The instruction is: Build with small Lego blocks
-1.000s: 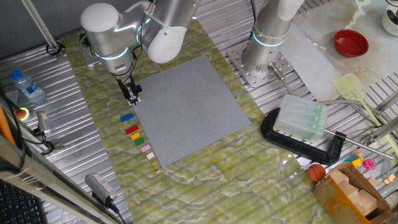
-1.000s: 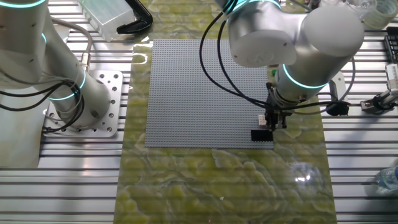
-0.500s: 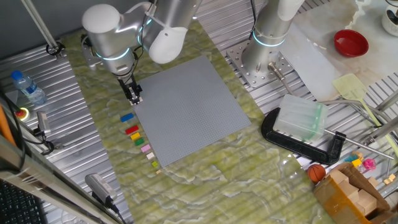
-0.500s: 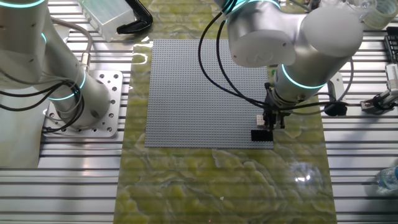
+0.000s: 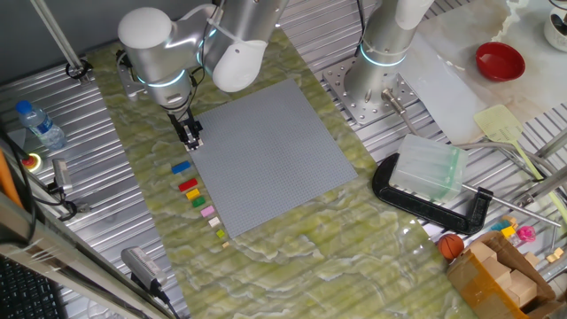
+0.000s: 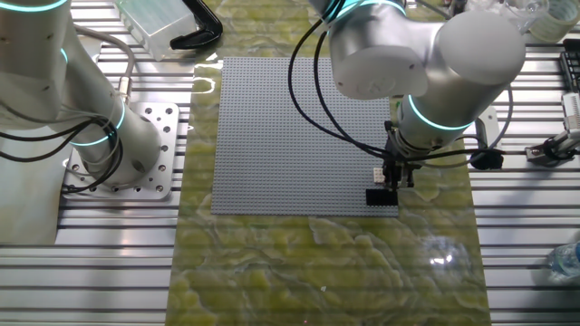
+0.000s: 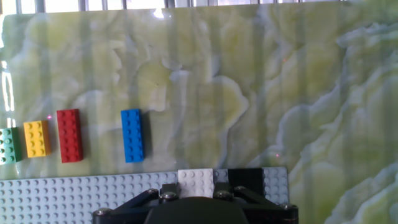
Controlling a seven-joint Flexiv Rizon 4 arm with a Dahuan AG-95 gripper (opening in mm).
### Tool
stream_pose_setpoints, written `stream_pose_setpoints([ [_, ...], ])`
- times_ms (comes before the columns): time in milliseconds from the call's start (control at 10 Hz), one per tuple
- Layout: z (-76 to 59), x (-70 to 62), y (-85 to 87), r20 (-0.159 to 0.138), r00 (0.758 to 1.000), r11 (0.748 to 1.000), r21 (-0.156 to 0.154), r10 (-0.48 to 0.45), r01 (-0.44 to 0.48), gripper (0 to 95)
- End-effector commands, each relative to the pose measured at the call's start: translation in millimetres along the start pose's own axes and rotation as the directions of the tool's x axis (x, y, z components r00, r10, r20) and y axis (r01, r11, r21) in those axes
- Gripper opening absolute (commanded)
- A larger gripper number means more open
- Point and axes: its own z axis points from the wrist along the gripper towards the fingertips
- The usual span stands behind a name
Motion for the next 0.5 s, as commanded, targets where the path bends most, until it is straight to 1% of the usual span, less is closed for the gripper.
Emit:
stream_pose_setpoints([
  [100, -0.2, 0.3, 0.0, 0.0, 1.0, 1.0, 0.0, 0.0, 0.0, 19.0],
  [500, 0.8, 0.0, 0.0, -0.002, 1.0, 1.0, 0.0, 0.004, -0.004, 19.0],
])
